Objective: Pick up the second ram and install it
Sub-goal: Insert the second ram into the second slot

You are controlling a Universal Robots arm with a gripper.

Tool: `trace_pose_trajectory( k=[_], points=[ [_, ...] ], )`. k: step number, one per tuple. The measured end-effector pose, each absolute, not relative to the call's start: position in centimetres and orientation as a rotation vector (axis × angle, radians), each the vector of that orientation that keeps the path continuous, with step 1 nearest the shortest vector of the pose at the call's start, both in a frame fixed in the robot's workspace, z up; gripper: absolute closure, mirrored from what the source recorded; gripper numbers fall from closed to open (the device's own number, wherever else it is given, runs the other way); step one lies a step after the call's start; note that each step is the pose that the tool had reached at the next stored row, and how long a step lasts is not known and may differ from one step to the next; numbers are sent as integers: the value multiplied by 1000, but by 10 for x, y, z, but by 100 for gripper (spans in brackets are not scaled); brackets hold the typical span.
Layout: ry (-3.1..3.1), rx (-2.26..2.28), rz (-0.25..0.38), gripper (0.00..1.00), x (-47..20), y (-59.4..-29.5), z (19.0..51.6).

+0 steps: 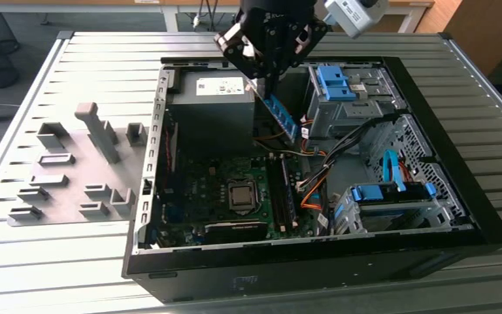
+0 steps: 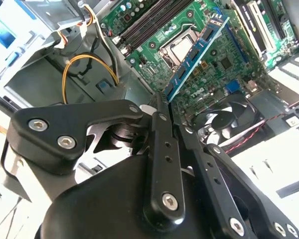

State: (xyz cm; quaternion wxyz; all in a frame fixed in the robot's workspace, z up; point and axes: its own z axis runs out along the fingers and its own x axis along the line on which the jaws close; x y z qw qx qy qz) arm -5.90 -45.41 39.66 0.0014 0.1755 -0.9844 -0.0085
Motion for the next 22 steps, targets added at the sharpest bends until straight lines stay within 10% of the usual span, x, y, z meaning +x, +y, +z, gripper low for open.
trace_pose_trajectory(
  k=[22],
  points=[
    [-3106, 455, -27, 86, -59, -454, 396]
  ],
)
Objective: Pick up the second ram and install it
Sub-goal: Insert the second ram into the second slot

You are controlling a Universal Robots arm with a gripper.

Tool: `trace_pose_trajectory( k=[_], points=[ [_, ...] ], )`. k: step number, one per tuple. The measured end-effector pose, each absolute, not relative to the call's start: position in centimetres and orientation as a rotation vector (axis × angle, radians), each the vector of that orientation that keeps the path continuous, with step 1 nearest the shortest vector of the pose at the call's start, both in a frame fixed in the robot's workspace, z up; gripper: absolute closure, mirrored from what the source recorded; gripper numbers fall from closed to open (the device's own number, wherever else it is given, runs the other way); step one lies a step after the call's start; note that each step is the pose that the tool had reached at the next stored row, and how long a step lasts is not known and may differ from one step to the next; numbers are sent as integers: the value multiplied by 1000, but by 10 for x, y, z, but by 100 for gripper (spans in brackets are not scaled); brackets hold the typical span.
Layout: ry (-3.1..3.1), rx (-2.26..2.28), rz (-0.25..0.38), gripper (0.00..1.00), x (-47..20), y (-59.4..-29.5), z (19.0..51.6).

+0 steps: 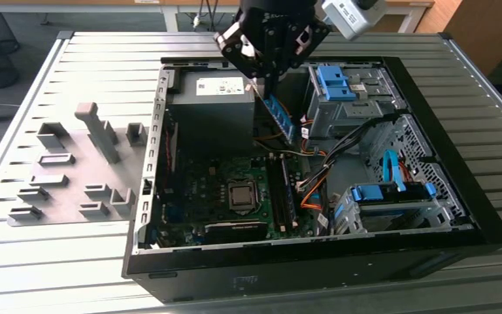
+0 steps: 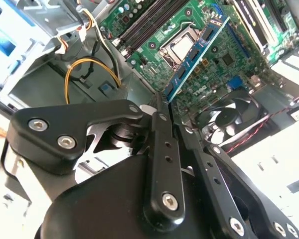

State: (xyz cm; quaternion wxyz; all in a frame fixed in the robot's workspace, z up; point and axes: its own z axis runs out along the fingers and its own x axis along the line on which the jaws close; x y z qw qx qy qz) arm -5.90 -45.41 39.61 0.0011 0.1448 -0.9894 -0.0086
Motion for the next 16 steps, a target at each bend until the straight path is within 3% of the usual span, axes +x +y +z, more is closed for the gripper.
trace_pose_trajectory(
  k=[16],
  points=[
    [-3140, 100, -27, 86, -59, -454, 392]
  ],
)
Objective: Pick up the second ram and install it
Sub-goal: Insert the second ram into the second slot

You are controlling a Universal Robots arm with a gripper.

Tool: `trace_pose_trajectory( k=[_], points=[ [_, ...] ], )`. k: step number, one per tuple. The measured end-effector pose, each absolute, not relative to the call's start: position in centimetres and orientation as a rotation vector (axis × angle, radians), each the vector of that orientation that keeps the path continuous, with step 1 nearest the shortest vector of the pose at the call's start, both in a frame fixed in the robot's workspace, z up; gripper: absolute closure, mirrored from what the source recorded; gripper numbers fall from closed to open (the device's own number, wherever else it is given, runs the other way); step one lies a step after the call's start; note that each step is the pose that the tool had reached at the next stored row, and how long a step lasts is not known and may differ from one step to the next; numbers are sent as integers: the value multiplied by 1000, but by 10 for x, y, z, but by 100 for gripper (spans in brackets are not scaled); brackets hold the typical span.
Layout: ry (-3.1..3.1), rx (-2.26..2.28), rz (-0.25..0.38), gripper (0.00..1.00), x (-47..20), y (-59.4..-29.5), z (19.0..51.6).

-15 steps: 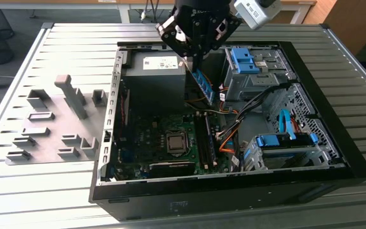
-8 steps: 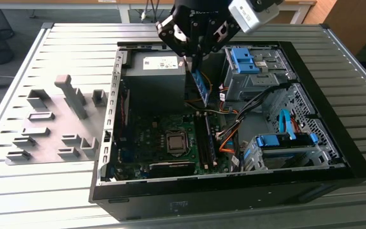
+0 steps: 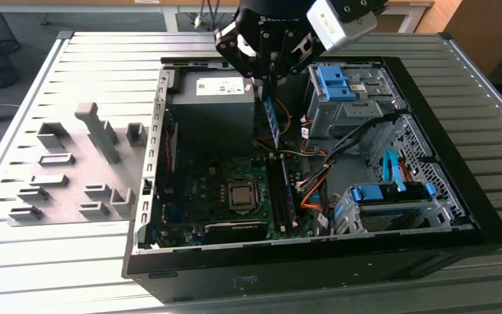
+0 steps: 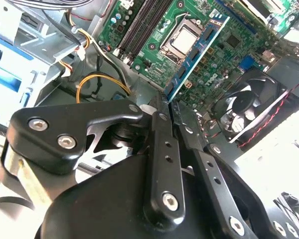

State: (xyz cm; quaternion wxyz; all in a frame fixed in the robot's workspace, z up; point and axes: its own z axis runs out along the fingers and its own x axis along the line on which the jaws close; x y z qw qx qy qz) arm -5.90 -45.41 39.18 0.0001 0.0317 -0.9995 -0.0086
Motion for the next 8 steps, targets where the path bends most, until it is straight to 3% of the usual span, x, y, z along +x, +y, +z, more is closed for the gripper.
trace_pose_trajectory(
  k=[8],
  points=[
    [-3140, 99, -27, 86, -59, -454, 392]
  ],
)
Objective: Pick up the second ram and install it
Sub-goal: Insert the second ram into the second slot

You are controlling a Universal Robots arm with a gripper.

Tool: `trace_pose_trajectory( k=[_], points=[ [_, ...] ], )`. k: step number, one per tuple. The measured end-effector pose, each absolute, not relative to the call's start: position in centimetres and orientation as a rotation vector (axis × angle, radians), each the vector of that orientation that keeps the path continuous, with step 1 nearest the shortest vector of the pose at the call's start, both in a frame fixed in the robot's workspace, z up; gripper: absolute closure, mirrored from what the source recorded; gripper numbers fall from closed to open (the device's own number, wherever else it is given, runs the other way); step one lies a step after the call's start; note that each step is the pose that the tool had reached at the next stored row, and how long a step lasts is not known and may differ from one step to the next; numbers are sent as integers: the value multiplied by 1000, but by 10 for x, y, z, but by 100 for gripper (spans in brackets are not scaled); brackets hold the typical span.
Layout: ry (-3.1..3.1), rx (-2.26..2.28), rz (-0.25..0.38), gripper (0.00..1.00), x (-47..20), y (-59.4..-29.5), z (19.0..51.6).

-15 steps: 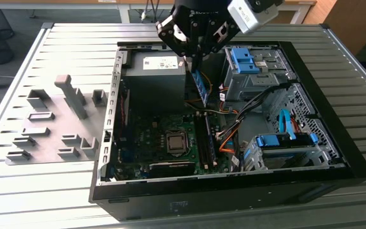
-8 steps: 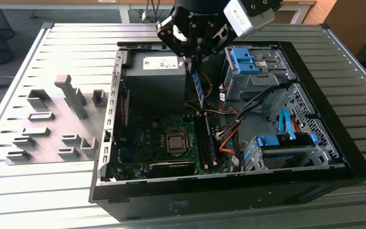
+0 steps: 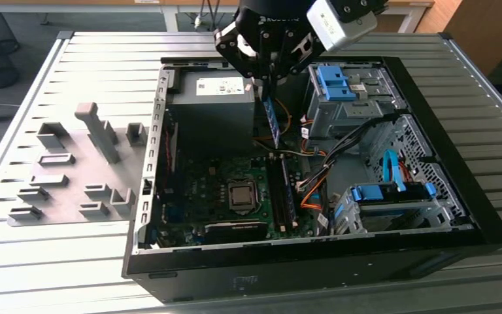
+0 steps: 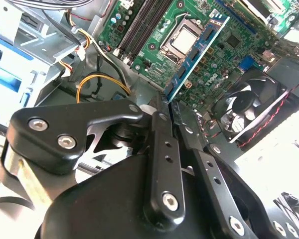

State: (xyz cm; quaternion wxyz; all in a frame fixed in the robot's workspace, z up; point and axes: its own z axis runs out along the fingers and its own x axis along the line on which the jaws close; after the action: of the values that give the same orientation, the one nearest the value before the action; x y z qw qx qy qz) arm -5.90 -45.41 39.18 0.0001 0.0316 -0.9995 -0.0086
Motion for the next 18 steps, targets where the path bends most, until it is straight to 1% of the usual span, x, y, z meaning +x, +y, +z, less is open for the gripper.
trace_pose_trajectory(
  k=[5, 18],
  points=[
    [-3140, 97, -24, 86, -58, -454, 390],
    [-3146, 14, -21, 86, -52, -454, 368]
  ],
)
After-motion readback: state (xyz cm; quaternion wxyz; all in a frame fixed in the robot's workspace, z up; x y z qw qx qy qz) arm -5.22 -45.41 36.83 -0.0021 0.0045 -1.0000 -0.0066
